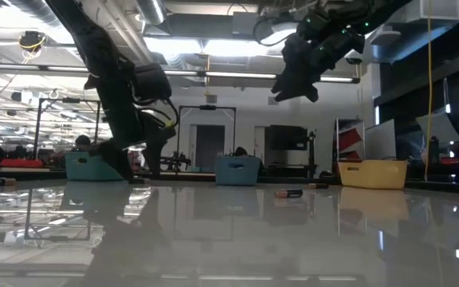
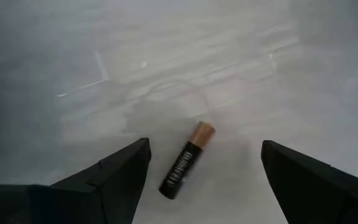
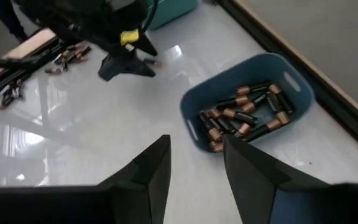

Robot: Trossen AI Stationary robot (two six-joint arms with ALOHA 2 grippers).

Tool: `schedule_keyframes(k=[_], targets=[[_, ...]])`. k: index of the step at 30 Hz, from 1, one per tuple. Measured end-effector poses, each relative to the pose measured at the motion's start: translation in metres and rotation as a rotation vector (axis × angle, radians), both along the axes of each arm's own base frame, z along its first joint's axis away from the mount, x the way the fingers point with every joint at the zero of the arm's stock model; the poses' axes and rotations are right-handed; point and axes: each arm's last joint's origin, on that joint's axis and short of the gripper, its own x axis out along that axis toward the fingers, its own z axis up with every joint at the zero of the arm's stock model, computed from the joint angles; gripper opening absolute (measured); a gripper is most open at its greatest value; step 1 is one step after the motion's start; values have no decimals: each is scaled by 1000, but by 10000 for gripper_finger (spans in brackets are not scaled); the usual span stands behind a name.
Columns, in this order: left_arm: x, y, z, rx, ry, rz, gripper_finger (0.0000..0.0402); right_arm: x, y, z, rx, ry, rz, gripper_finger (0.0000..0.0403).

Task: Sort batteries
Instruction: Put the brown battery into the green bin

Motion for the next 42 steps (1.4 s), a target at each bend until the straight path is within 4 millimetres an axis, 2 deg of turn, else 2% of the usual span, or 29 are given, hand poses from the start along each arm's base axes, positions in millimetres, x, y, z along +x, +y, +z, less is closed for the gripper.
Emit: schedule_keyframes(k=[16, 23, 34, 36, 42], targets=[[3, -12, 0, 81, 135, -375, 247, 5, -6, 10, 61, -113, -126, 147], [11, -27, 0, 147, 183, -546, 184, 5, -6, 9, 80, -114, -138, 147], [13, -33, 1, 98, 132, -531, 20, 5, -6, 9, 81, -112, -139, 147], [12, -33, 3, 72, 102, -525, 15, 5, -6, 9, 78, -112, -138, 147], [6, -38, 17, 34, 37, -494, 33, 5, -7, 9, 54, -109, -124, 147]])
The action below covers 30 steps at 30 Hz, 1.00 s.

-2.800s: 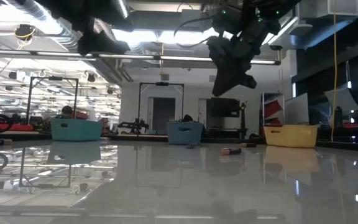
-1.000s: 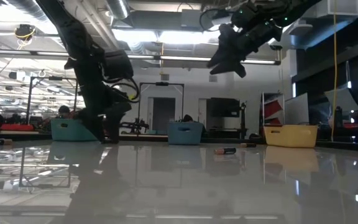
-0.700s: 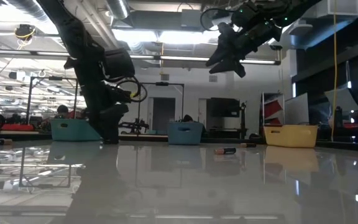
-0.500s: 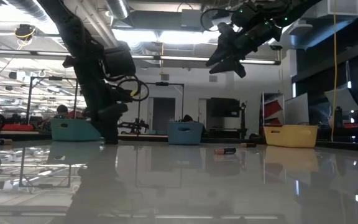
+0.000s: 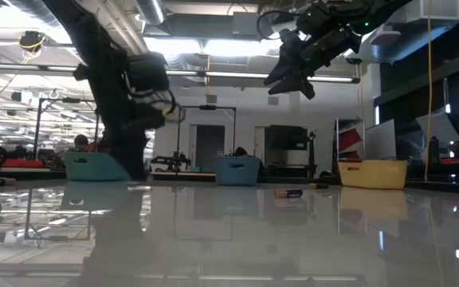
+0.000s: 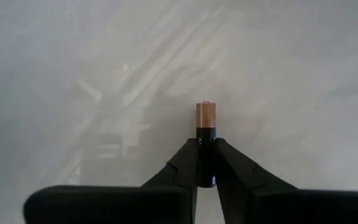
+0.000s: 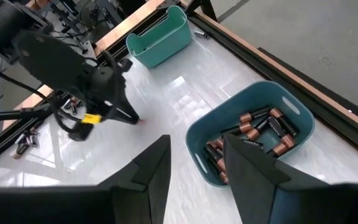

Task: Sort batteries
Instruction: Put the brown battery into the green bin

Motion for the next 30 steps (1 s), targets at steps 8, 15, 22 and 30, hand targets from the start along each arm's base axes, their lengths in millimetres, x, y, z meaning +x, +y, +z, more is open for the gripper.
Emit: schedule_keyframes(k=[8, 15, 22, 30], targets=[[-17, -6, 40, -13, -138, 107, 14, 0, 0, 0, -30, 9, 2, 147], [-48, 6, 71, 18, -246, 399, 20, 0, -1, 0, -45, 7, 9, 147], [-78, 30, 79, 71, -260, 691, 17, 0, -1, 0, -49, 5, 10, 147], [-104, 52, 75, 64, -210, 895, 21, 0, 0, 0, -42, 2, 19, 147]])
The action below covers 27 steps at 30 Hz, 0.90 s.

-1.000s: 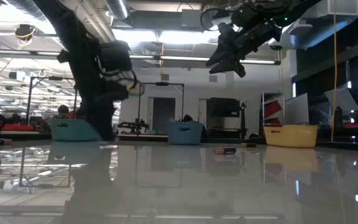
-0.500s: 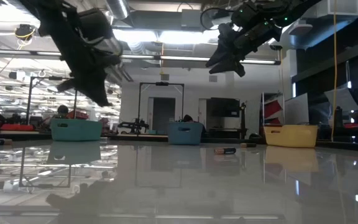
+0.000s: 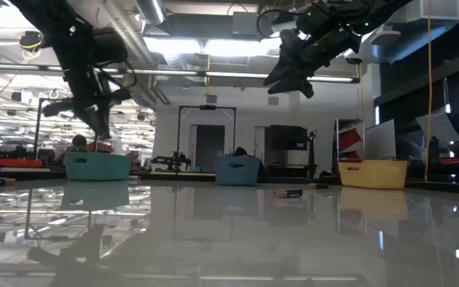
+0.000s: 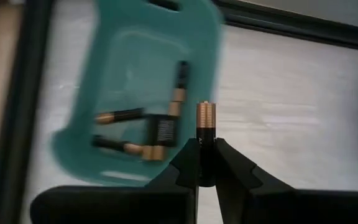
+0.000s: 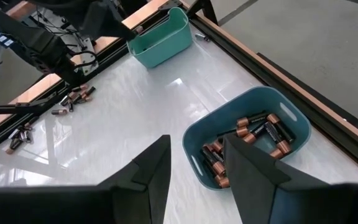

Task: Sort batteries
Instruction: Put the brown battery into the green bin

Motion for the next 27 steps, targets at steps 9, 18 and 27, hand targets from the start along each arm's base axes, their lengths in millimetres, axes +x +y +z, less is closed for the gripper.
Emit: schedule_keyframes(k=[9, 18, 27], targets=[[-18, 11, -5, -55, 44, 57, 68, 0, 0, 0, 1, 0, 0, 147], [-19, 13, -4, -44, 51, 37, 132, 0, 0, 0, 2, 0, 0, 147], [-7, 18, 3, 50, -31, -120, 154, 0, 1, -1, 11, 6, -1, 147]])
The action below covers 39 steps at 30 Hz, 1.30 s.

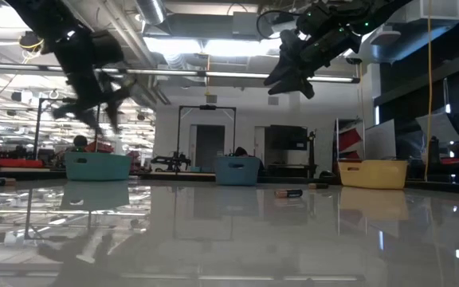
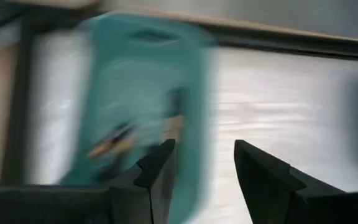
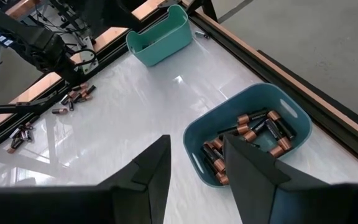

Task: Sort batteries
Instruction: Put the brown battery into the green bin

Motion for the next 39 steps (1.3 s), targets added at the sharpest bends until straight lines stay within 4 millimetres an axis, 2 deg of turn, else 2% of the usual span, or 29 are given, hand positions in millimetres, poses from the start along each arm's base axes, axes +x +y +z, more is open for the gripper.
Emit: schedule_keyframes(k=[3, 7, 13, 16, 22, 27, 34, 39], targets=[[20, -2, 10, 83, -136, -225, 155, 0, 0, 0, 1, 1, 0, 147], [51, -16, 25, 232, -277, -507, 155, 0, 0, 0, 1, 1, 0, 147], [84, -52, 37, 486, -246, -896, 155, -1, 1, -1, 23, 12, -7, 147], [96, -70, 37, 571, -209, -1060, 155, -5, 4, -8, 73, 86, -4, 147], [132, -99, 22, 567, -288, -1175, 155, -20, 17, -32, 94, 349, 74, 147], [168, -131, 5, 565, -376, -1210, 155, -28, 26, -51, 92, 470, 138, 147], [201, -171, -8, 496, -219, -1350, 155, -24, 52, -71, 101, 549, 251, 147], [210, -178, -26, 471, -141, -1380, 155, -16, 77, -75, 55, 657, 225, 147]])
